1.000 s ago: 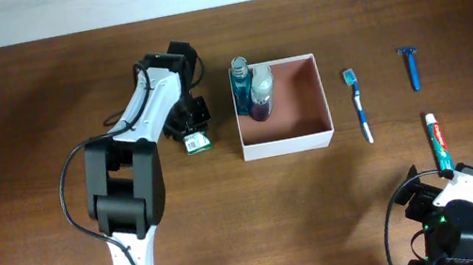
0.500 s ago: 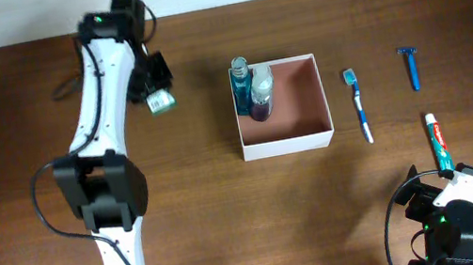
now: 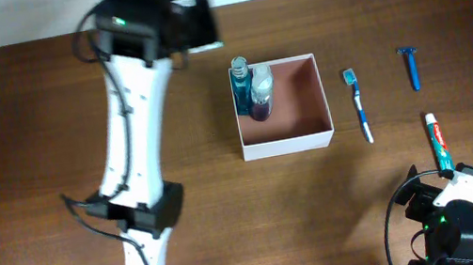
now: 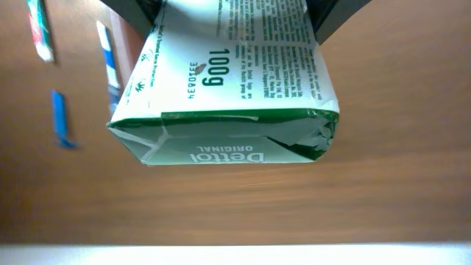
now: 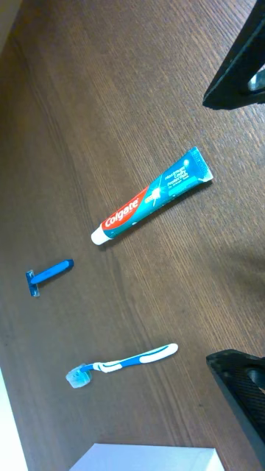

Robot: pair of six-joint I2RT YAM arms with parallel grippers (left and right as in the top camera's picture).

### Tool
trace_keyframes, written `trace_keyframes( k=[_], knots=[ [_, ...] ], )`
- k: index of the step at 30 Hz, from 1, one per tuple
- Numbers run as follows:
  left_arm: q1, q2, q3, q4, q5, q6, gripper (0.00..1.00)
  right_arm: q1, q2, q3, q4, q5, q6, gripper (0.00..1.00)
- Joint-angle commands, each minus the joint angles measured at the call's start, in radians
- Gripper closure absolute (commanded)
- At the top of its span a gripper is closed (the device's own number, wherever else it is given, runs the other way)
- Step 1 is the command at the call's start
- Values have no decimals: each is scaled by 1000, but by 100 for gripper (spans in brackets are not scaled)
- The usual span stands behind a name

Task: Pack container
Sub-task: 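Lift the Dettol box and carry it over the pink box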

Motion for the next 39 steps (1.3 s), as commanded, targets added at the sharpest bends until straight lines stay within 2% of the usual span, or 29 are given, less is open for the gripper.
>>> trace_keyframes(
  k=[1,5,12,18,22,32,39],
  knots=[
    [-105,-25,14,21,-21,69,98,-8,-2,20,-4,16,12,2],
    [-213,-24,-45,62,-89,68,98,-8,-2,20,-4,16,12,2],
    [-313,-24,-247,214,-91,42,95,-8,-2,20,-4,16,12,2],
    [-319,-24,-491,384,-90,-113,94,-8,-2,20,-4,16,12,2],
    [-319,-24,-598,426,-113,-201,94,-8,-2,20,-4,16,12,2],
    [-319,-22,-723,551,-148,-245,93,-8,-2,20,-4,16,12,2],
    [-319,-11,-772,580,-148,-245,92,-8,-2,20,-4,16,12,2]
  ],
)
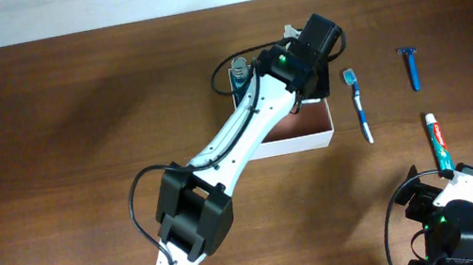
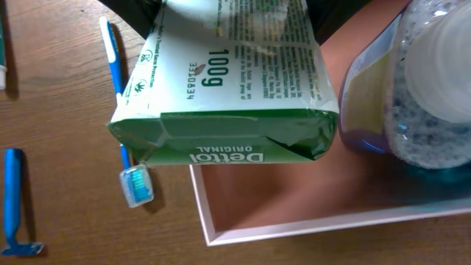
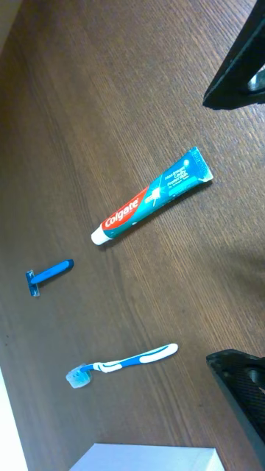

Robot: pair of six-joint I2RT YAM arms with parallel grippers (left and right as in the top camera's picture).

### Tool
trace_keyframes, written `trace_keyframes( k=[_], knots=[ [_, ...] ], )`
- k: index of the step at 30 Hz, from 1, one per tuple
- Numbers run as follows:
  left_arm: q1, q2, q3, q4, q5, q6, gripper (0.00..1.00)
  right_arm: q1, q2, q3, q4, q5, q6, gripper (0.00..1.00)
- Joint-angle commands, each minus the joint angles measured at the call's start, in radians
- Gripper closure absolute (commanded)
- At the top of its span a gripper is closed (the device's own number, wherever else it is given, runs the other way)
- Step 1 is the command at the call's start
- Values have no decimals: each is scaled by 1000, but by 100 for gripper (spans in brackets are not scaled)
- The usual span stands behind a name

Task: Pack container
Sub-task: 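Lift the Dettol box and carry it over the pink box, then lower the Dettol box into the box's right side and release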

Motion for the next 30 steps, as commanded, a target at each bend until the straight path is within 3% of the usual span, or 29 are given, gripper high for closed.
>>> trace_keyframes(
  k=[1,17,30],
  knots=[
    [3,-4,-20,11,-22,-16,92,-8,-2,20,-4,16,11,2],
    [3,72,-21,7,-11,-16,83,-8,-2,20,-4,16,11,2],
    [3,71,-21,6,-10,-16,34,-8,-2,20,-4,16,11,2]
  ],
)
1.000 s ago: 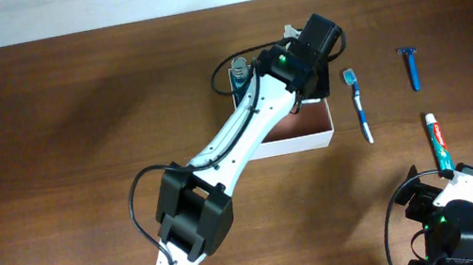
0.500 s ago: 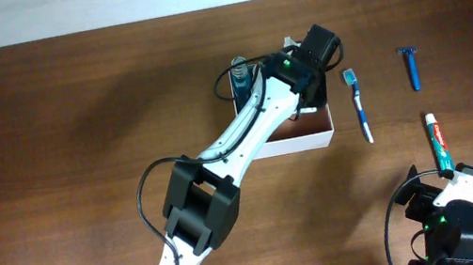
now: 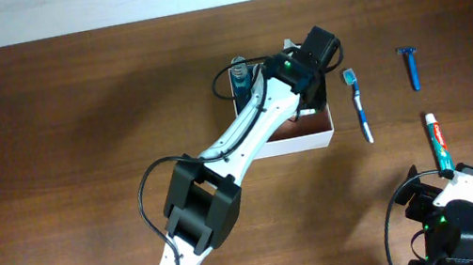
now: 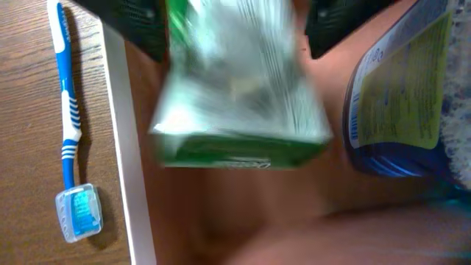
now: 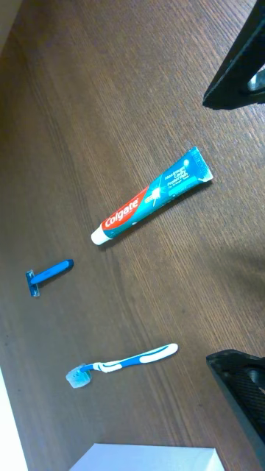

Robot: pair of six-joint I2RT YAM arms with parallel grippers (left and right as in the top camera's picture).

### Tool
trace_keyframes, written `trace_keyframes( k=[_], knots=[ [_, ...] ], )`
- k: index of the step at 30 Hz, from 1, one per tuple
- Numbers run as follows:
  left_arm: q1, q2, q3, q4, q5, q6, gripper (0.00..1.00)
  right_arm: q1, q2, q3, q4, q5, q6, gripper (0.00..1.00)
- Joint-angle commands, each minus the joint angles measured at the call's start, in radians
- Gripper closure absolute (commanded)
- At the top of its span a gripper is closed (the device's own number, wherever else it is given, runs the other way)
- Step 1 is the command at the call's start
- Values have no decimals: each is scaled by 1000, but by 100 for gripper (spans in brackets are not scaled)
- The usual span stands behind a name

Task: Pack container
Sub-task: 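Lower the Dettol box into the box's right side and release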

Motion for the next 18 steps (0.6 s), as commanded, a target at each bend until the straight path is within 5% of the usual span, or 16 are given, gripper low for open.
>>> trace_keyframes(
  k=[1,9,18],
  knots=[
    [3,-2,0,2,-6,-3,30,-8,-2,20,-4,16,12,2],
    [3,-3,19,0,13,11,23,-8,-2,20,-4,16,12,2],
    [1,-32,279,-122,63,110,22,-8,-2,20,-4,16,12,2]
  ],
)
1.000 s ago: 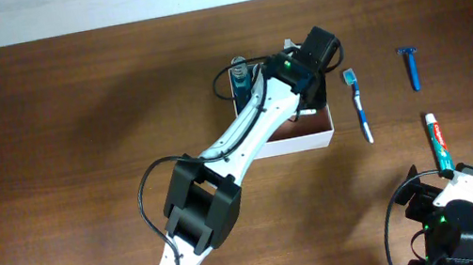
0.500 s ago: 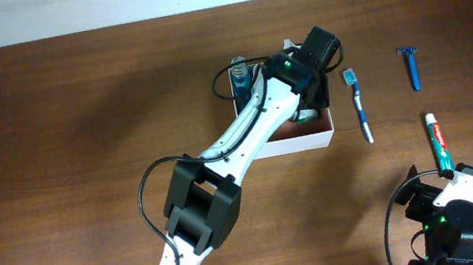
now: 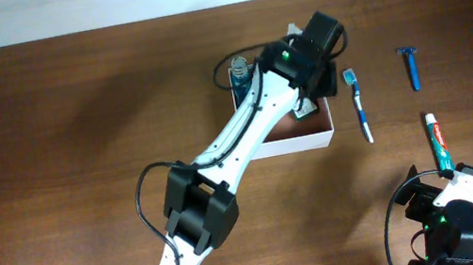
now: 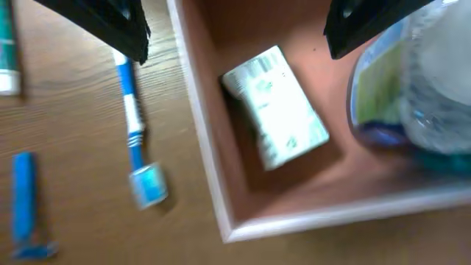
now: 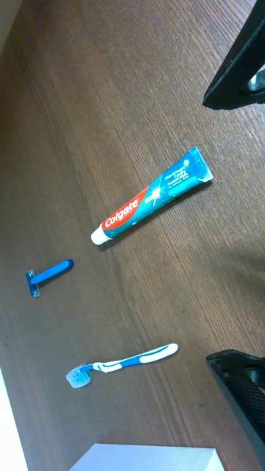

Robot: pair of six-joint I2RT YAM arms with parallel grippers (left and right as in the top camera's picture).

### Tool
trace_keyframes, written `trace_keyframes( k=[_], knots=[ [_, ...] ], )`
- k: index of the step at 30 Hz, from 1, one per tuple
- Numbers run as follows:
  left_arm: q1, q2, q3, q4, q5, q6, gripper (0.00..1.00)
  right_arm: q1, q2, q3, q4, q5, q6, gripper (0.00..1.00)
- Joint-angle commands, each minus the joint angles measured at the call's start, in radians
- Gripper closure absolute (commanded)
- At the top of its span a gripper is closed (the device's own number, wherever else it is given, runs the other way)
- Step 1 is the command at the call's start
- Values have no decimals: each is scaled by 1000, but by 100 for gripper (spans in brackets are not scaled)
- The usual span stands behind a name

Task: Pack container

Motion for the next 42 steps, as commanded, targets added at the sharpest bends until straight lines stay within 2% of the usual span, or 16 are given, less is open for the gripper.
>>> trace_keyframes(
  k=[1,8,10,11,16,18,20,34,42],
  knots=[
    [1,-33,137,-49,43,84,22,-8,-2,20,-4,16,11,2],
    [12,-56,425,-280,74,131,20,-8,-2,20,-4,16,11,2],
    [26,-82,522,-354,70,175,4,-8,-2,20,-4,16,11,2],
    [35,-97,557,-381,69,195,1,-8,-2,20,-4,16,11,2],
    [95,-169,670,-523,-92,208,1,-8,-2,20,-4,16,11,2],
    [132,-207,668,-579,-200,165,1,-8,-2,20,-4,16,11,2],
    [175,-232,665,-594,-245,146,1,-8,-2,20,-4,16,11,2],
    [542,-253,603,-594,-237,119,1,-8,-2,20,-4,16,11,2],
    [649,-253,564,-594,-238,137,1,-8,-2,20,-4,16,11,2]
  ],
)
